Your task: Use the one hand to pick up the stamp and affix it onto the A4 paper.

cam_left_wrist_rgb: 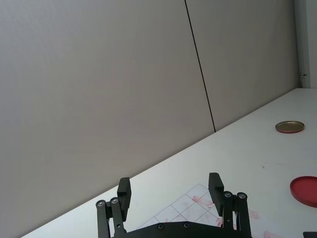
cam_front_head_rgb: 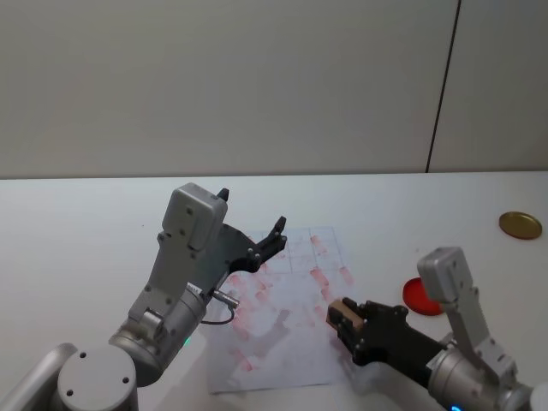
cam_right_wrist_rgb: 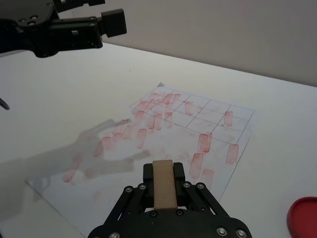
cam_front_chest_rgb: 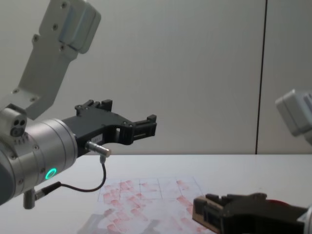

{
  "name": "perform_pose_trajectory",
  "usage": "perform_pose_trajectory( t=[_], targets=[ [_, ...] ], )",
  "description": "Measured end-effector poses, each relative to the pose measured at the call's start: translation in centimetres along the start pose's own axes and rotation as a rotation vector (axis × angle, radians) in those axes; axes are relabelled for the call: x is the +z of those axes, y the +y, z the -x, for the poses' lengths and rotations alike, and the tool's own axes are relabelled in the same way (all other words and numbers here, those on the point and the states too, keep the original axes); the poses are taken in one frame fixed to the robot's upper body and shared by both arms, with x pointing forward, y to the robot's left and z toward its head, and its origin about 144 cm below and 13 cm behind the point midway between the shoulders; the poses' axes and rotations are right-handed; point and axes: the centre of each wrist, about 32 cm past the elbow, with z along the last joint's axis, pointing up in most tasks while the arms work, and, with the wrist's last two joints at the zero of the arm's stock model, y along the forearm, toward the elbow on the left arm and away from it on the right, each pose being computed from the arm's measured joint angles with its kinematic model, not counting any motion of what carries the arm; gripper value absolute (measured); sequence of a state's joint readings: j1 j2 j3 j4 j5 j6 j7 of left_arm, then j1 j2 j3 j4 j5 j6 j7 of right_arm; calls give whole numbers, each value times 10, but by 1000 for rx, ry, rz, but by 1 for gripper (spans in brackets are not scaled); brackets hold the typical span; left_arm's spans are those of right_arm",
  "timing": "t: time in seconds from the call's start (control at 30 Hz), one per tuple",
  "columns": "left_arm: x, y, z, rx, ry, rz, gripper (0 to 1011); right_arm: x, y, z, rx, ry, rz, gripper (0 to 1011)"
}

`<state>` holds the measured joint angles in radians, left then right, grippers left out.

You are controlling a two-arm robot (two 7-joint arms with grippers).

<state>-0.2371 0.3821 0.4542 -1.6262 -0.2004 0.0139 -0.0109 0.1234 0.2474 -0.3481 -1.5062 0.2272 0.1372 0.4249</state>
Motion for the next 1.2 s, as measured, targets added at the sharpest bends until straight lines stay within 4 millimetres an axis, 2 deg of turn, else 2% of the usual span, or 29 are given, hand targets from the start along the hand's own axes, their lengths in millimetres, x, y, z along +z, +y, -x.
perform_pose_trajectory(
  t=[0.63, 1.2],
  targets=[
    [0, 0, 0, 0, 0, 0, 993, -16, -6, 7, -1, 7, 29, 219],
    [0, 0, 0, 0, 0, 0, 993, -19, -5, 10, 2, -6, 54, 219]
  ],
)
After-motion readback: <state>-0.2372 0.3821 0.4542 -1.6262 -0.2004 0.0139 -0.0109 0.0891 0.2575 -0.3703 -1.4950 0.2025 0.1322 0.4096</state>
